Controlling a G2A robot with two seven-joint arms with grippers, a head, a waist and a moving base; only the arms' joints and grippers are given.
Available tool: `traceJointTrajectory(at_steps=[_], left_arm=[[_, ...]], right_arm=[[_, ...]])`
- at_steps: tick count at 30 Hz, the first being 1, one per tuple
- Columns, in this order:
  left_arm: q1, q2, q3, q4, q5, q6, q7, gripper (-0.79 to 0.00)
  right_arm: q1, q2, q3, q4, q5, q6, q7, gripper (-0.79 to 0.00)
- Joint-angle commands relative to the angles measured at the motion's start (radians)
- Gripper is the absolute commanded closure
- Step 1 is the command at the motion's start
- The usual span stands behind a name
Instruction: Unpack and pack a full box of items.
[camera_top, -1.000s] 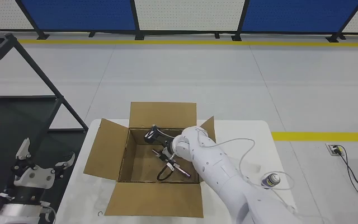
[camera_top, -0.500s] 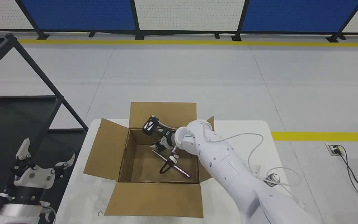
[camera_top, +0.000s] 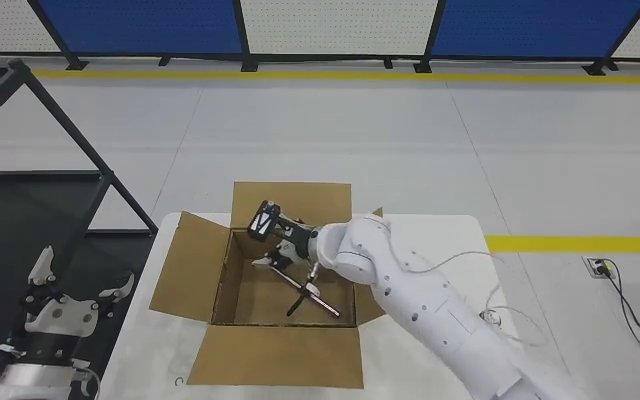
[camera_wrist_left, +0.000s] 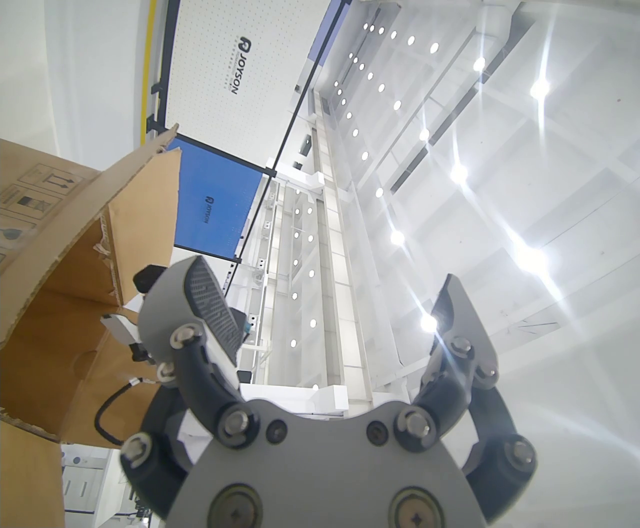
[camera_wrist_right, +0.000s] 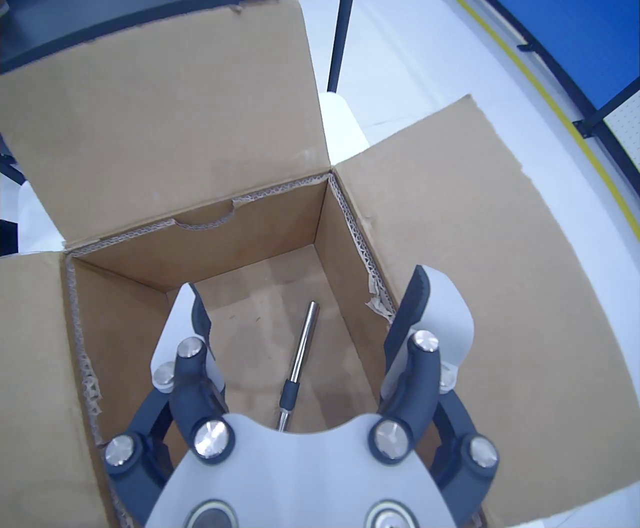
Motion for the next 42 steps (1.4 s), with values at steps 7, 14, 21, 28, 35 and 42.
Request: traceJointTrajectory(at_steps=[7, 14, 21, 28, 35, 42], left_arm=[[0.0, 0.0, 0.0, 0.0, 0.0, 0.0, 0.0, -0.785], [0.0, 0.0, 0.0, 0.0, 0.0, 0.0, 0.0, -0.785], [0.0, 0.0, 0.0, 0.0, 0.0, 0.0, 0.0, -0.785], [0.0, 0.0, 0.0, 0.0, 0.0, 0.0, 0.0, -0.785], [0.0, 0.0, 0.0, 0.0, 0.0, 0.0, 0.0, -0.785], [0.0, 0.0, 0.0, 0.0, 0.0, 0.0, 0.0, -0.785]], right_arm=[[-0.384, 0.146, 0.331, -0.629, -0.105, -0.071, 0.125, -0.785], [-0.459, 0.167, 0.402, -0.713, -0.122, -0.108, 0.101, -0.785], [-0.459, 0.167, 0.402, -0.713, -0.122, -0.108, 0.101, -0.785], [-0.459, 0.167, 0.402, -0.713, -0.122, -0.108, 0.101, -0.785], [-0.47, 0.173, 0.422, -0.756, -0.116, -0.139, 0.062, -0.785], [-0.542, 0.198, 0.546, -0.908, -0.064, -0.196, 0.043, -0.785]])
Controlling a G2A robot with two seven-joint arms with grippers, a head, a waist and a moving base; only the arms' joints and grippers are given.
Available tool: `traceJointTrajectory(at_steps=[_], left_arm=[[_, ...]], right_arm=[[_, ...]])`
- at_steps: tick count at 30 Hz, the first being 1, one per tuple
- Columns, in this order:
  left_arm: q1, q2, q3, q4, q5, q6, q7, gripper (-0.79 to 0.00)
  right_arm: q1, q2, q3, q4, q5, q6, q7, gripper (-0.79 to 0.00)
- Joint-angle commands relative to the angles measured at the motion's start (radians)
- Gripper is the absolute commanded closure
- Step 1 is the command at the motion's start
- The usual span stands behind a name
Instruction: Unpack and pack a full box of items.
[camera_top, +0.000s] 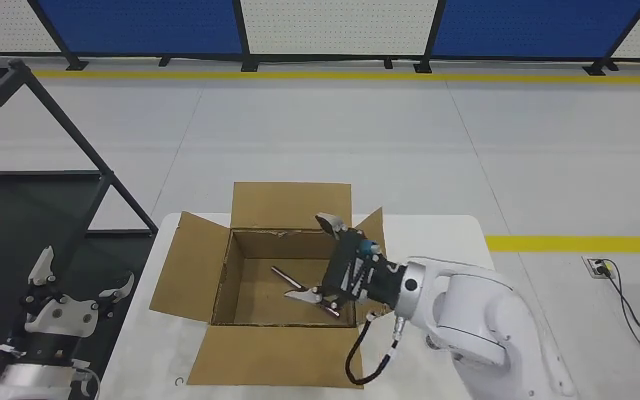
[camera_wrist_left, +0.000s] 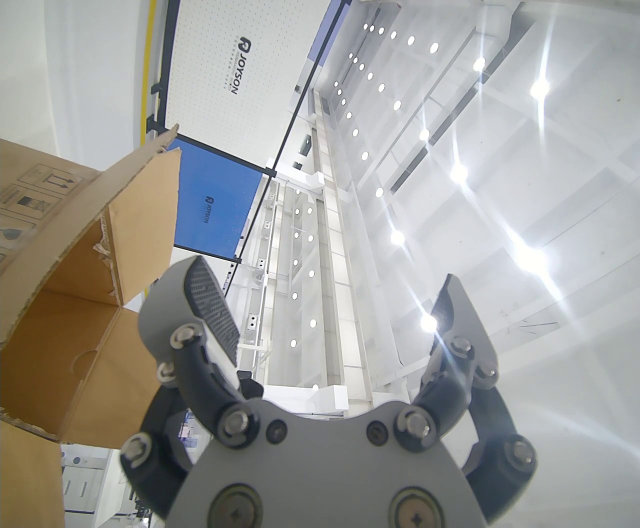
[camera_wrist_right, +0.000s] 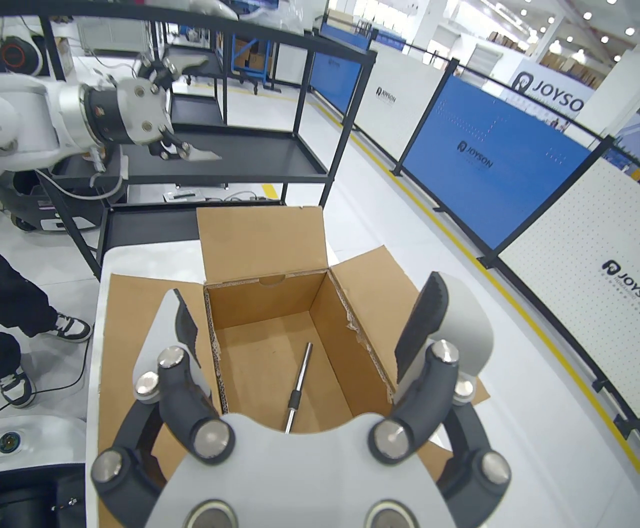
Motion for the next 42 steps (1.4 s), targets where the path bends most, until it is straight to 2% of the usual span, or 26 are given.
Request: traceJointTrajectory(at_steps=[1, 7, 11, 29, 36, 42], left_arm=[[0.0, 0.0, 0.0, 0.0, 0.0, 0.0, 0.0, -0.785], [0.0, 0.0, 0.0, 0.0, 0.0, 0.0, 0.0, -0.785], [0.0, 0.0, 0.0, 0.0, 0.0, 0.0, 0.0, -0.785], [0.0, 0.0, 0.0, 0.0, 0.0, 0.0, 0.0, -0.785], [0.0, 0.0, 0.0, 0.0, 0.0, 0.0, 0.0, -0.785], [0.0, 0.0, 0.0, 0.0, 0.0, 0.0, 0.0, -0.785]], right_arm=[[-0.029, 0.008, 0.049, -0.046, 0.015, -0.011, 0.0, -0.785], [-0.17, 0.04, 0.251, -0.194, 0.181, -0.109, -0.037, -0.785], [-0.25, 0.053, 0.353, -0.283, 0.188, -0.058, -0.006, -0.785], [-0.26, 0.054, 0.352, -0.28, 0.186, -0.053, -0.013, -0.785], [-0.374, 0.068, 0.426, -0.251, 0.144, -0.004, 0.004, -0.785], [-0.492, 0.086, 0.521, -0.252, 0.129, -0.024, 0.062, -0.785]])
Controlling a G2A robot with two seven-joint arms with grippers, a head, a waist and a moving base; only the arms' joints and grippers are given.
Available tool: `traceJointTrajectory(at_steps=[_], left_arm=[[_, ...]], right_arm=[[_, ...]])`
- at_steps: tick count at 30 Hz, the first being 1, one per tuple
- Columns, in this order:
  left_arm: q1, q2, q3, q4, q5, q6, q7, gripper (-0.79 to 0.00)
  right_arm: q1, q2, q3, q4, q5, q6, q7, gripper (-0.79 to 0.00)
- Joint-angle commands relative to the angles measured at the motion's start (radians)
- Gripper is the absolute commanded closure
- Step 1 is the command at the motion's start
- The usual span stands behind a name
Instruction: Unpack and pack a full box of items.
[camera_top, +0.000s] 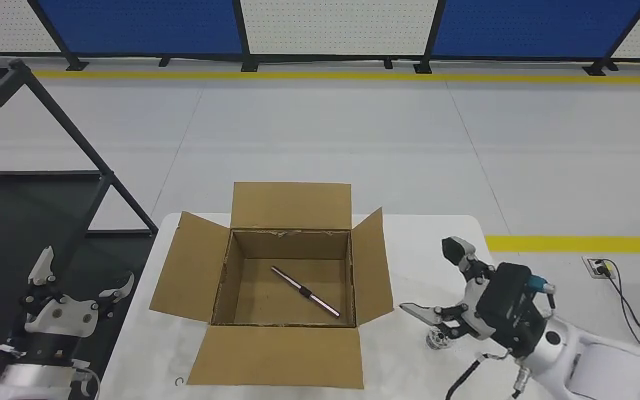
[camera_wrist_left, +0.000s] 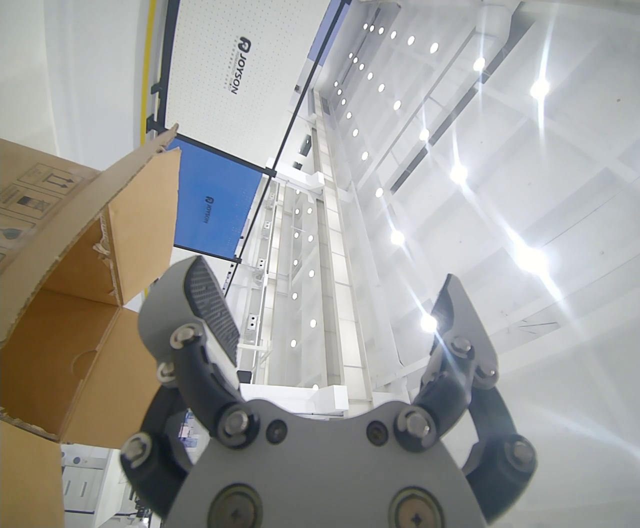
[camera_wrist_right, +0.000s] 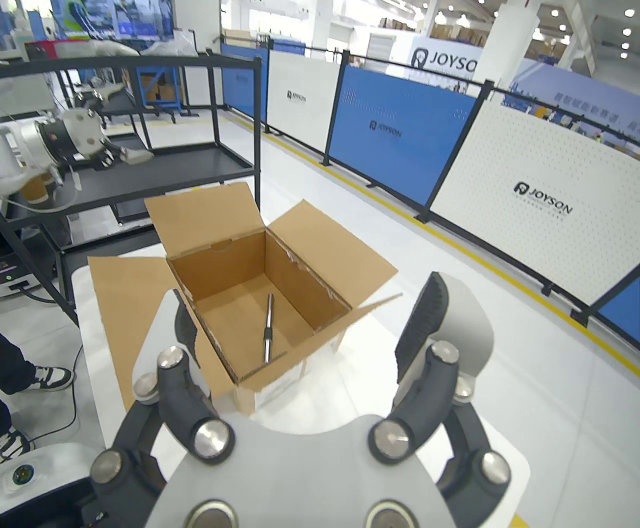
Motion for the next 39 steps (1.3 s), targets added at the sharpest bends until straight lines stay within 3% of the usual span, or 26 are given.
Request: traceJointTrajectory(at_steps=[1, 7, 12, 22, 39], left_arm=[[0.0, 0.0, 0.0, 0.0, 0.0, 0.0, 0.0, -0.785], [0.0, 0.0, 0.0, 0.0, 0.0, 0.0, 0.0, -0.785], [0.0, 0.0, 0.0, 0.0, 0.0, 0.0, 0.0, -0.785], [0.0, 0.0, 0.0, 0.0, 0.0, 0.0, 0.0, -0.785], [0.0, 0.0, 0.0, 0.0, 0.0, 0.0, 0.0, -0.785]], right_arm=[[-0.038, 0.005, 0.028, 0.006, -0.01, -0.002, 0.024, -0.785], [-0.096, 0.024, 0.041, 0.071, -0.041, -0.014, 0.183, -0.785], [-0.052, 0.038, 0.011, 0.18, -0.119, 0.03, 0.31, -0.785], [0.047, 0.057, -0.071, 0.422, -0.154, 0.021, 0.423, -0.785], [0.134, 0.072, -0.206, 0.565, -0.229, 0.092, 0.457, -0.785]])
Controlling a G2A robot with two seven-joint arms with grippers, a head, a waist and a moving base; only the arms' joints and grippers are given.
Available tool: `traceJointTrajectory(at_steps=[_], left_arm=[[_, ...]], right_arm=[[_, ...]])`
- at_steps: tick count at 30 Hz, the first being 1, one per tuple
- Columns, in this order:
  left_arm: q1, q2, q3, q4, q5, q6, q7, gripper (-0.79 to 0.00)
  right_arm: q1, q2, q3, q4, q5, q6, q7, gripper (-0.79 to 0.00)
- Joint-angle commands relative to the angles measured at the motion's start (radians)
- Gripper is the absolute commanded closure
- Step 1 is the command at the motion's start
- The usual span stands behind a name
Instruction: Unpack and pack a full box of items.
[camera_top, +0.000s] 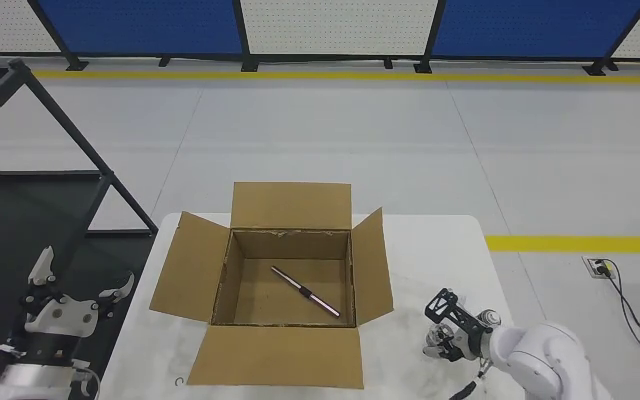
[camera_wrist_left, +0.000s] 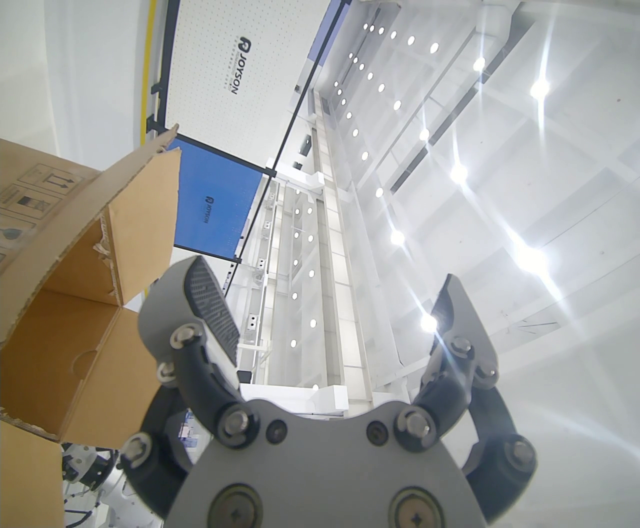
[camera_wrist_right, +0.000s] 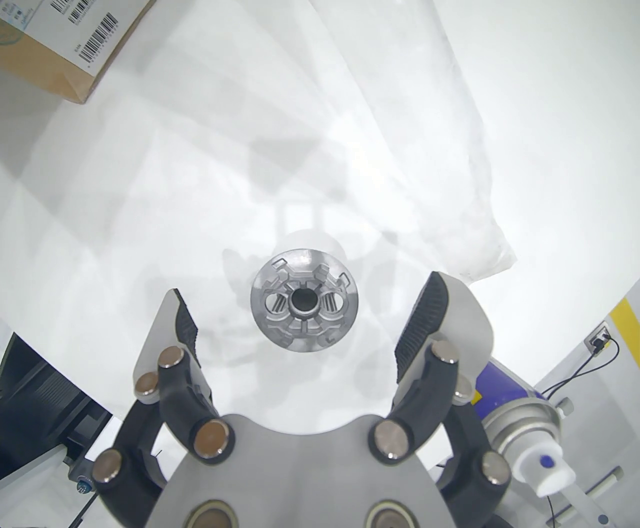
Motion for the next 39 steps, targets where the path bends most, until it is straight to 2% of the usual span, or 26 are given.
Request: traceJointTrajectory(at_steps=[1, 3, 4, 7, 9, 11, 19, 29, 34, 39], left_arm=[[0.0, 0.0, 0.0, 0.0, 0.0, 0.0, 0.0, -0.785], [0.0, 0.0, 0.0, 0.0, 0.0, 0.0, 0.0, -0.785], [0.0, 0.0, 0.0, 0.0, 0.0, 0.0, 0.0, -0.785], [0.0, 0.0, 0.0, 0.0, 0.0, 0.0, 0.0, -0.785], [0.0, 0.0, 0.0, 0.0, 0.0, 0.0, 0.0, -0.785], [0.0, 0.0, 0.0, 0.0, 0.0, 0.0, 0.0, -0.785], [0.0, 0.0, 0.0, 0.0, 0.0, 0.0, 0.0, -0.785], [0.0, 0.0, 0.0, 0.0, 0.0, 0.0, 0.0, -0.785], [0.0, 0.0, 0.0, 0.0, 0.0, 0.0, 0.0, -0.785], [0.0, 0.0, 0.0, 0.0, 0.0, 0.0, 0.0, -0.785]], right_arm=[[0.01, 0.001, -0.009, 0.018, -0.005, 0.007, -0.005, -0.785], [0.018, 0.003, -0.016, 0.037, -0.006, 0.007, -0.007, -0.77], [0.022, 0.004, -0.019, 0.046, -0.007, 0.01, -0.007, -0.705], [0.033, 0.007, -0.03, 0.065, -0.003, 0.01, -0.011, -0.369], [0.037, 0.009, -0.035, 0.072, 0.0, 0.011, -0.013, -0.237], [0.039, 0.01, -0.036, 0.073, 0.006, 0.015, -0.023, -0.012], [0.008, 0.026, -0.003, -0.023, 0.018, 0.009, -0.048, 0.0], [-0.032, 0.047, 0.104, -0.444, 0.011, 0.065, -0.07, 0.0], [0.02, 0.051, 0.1, -0.587, 0.071, 0.081, -0.086, 0.0], [0.134, 0.048, -0.001, -0.623, 0.118, 0.123, -0.081, 0.0]])
